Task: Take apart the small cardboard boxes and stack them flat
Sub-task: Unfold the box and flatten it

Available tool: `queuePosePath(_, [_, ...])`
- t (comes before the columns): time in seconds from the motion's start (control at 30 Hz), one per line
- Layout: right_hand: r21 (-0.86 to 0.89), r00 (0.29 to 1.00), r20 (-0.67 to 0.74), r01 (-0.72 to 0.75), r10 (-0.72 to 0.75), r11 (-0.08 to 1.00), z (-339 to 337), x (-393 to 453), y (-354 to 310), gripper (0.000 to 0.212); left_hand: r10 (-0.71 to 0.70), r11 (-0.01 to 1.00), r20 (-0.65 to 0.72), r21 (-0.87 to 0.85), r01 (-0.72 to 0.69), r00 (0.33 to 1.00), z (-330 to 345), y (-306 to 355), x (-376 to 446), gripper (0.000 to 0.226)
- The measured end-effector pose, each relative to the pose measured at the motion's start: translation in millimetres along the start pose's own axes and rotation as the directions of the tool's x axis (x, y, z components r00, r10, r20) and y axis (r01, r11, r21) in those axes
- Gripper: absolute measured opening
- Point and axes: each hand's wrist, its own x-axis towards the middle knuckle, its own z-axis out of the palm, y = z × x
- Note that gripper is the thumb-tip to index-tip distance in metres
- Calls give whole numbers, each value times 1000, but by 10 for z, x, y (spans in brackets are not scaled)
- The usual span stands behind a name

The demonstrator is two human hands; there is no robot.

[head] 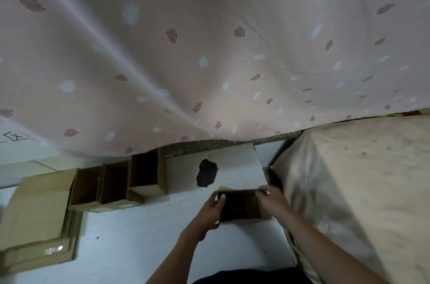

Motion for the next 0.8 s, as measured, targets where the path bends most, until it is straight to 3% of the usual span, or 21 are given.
queuePosePath(0.1, [353,967,79,-255,243,900,0,53,-11,72,-117,950,-10,-293,109,993,-29,36,0,69])
queuePosePath(0.17, [506,943,91,-320,319,801,-25,122,20,80,-183,912,-39,-380,155,982,-56,70,20,73])
queuePosePath(0.37, [445,921,256,-382,294,810,-123,136,-39,83,-244,880,-4,-422,219,970,-38,156,-28,67])
queuePosePath(0.47, [400,890,363,-416,275,817,-182,136,-39,71,-230,876,-2,-437,206,973,-18,178,-49,57])
queuePosePath(0.6, [436,883,450,-345,131,831,-248,98,-66,50,-185,897,-25,-412,158,982,-41,239,-53,50])
queuePosePath(0.67, [466,867,493,-327,65,822,-291,88,-60,52,-139,893,-31,-437,112,990,-84,273,-54,59])
queuePosePath(0.8, [404,856,517,-241,-3,882,-286,70,-34,57,-85,912,-11,-404,73,996,-88,320,-124,56])
